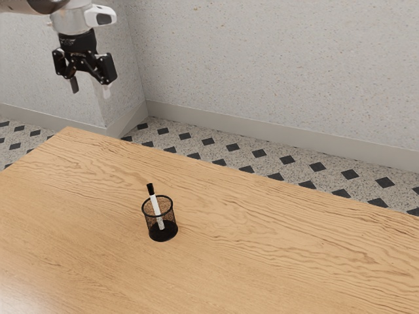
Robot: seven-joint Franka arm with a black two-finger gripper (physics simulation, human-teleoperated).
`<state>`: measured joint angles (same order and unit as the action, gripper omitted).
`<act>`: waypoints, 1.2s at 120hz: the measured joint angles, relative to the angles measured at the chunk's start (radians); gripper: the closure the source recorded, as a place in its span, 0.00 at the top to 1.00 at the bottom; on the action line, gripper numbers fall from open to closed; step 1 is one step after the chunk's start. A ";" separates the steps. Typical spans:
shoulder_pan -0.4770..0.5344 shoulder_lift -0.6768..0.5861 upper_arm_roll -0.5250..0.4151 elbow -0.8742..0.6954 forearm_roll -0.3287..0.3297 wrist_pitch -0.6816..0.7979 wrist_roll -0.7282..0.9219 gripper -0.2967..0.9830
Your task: Take the marker out of the pen holder and place it to the left of the pen holder.
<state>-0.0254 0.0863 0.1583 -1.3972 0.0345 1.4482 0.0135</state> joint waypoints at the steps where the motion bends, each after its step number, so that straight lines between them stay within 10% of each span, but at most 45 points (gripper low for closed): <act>1: 0.000 0.000 0.001 0.001 -0.001 0.000 0.000 0.76; 66: -0.050 0.373 -0.013 0.073 -0.065 0.121 -0.006 0.76; 144: -0.072 0.367 0.059 -0.188 -0.222 0.314 -0.133 0.76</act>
<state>-0.0970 0.4535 0.2174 -1.5856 -0.1878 1.7626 -0.1197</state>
